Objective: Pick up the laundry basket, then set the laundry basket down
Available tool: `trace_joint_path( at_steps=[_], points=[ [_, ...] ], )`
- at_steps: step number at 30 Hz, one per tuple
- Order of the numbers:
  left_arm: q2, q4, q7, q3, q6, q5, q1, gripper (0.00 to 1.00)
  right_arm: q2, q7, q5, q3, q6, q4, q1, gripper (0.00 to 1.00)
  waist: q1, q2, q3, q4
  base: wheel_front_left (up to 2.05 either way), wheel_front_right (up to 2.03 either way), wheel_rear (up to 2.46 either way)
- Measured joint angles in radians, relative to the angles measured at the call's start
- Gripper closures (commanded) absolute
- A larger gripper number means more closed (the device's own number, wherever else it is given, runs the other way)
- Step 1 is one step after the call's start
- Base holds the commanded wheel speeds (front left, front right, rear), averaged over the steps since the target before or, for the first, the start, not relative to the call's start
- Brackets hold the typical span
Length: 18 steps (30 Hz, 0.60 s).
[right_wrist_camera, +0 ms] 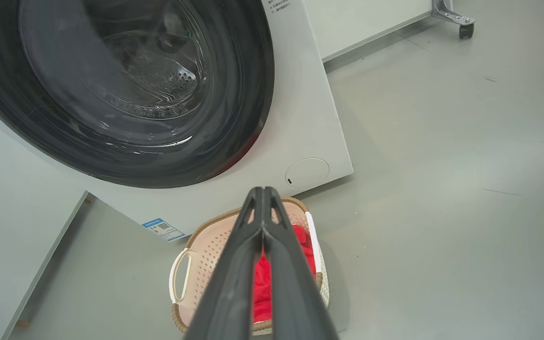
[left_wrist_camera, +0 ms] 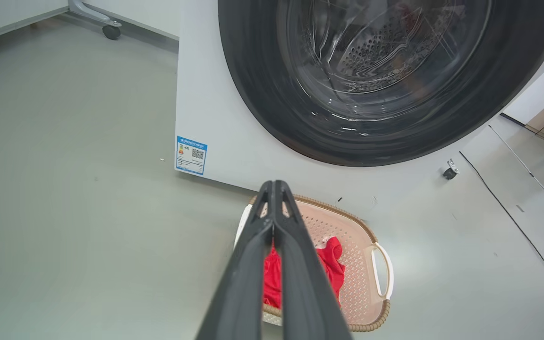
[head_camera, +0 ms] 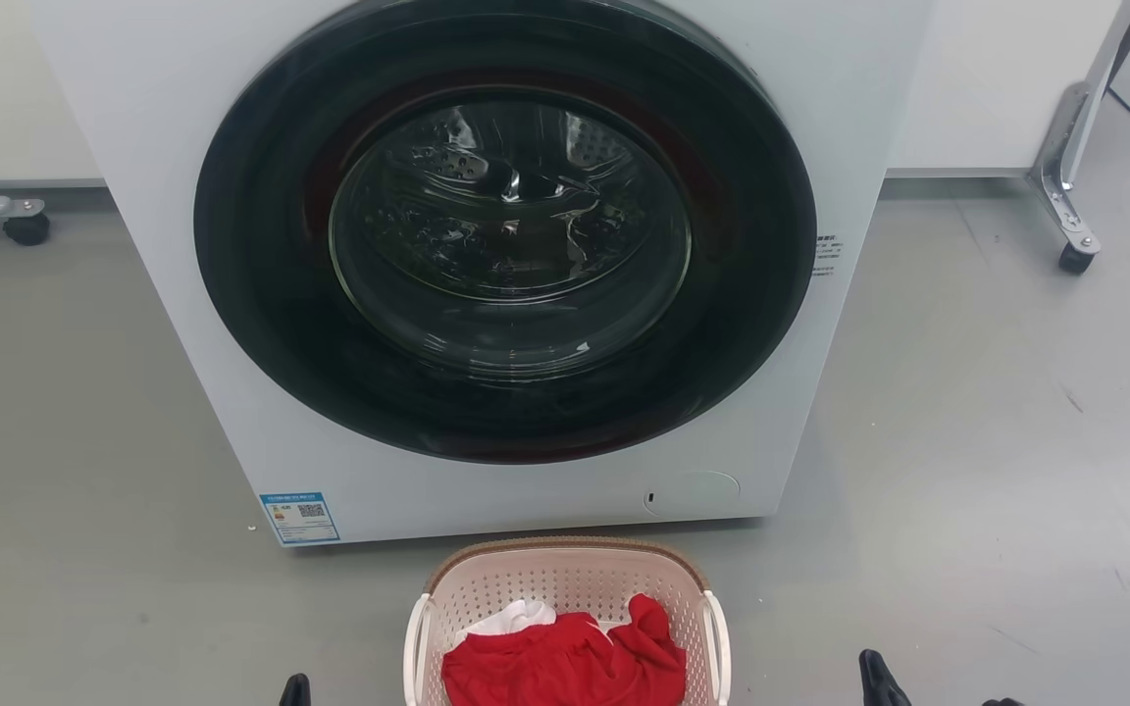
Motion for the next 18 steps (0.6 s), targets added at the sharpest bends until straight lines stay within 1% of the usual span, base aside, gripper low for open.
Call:
trace_joint_path(
  at_steps=[9, 11, 18],
  points=[
    [-0.005, 0.000, 0.035, 0.030, -0.018, -0.123, -0.011, 1.00, 0.002, 0.037, 0.121, -0.050, 0.021, 0.001, -0.008, 1.00, 0.0000, 0.0000, 0.000, 0.003, 0.00, 0.00, 0.00],
    [-0.006, 0.001, 0.039, 0.033, -0.018, -0.133, -0.012, 1.00, 0.002, 0.039, 0.133, -0.055, 0.022, 0.001, -0.010, 1.00, 0.0000, 0.0000, 0.000, 0.004, 0.00, 0.00, 0.00],
    [-0.009, 0.001, 0.067, 0.058, -0.043, -0.230, -0.028, 1.00, 0.004, 0.064, 0.225, -0.094, 0.040, 0.003, -0.020, 1.00, 0.0000, 0.0000, 0.000, 0.006, 0.00, 0.00, 0.00]
  ],
)
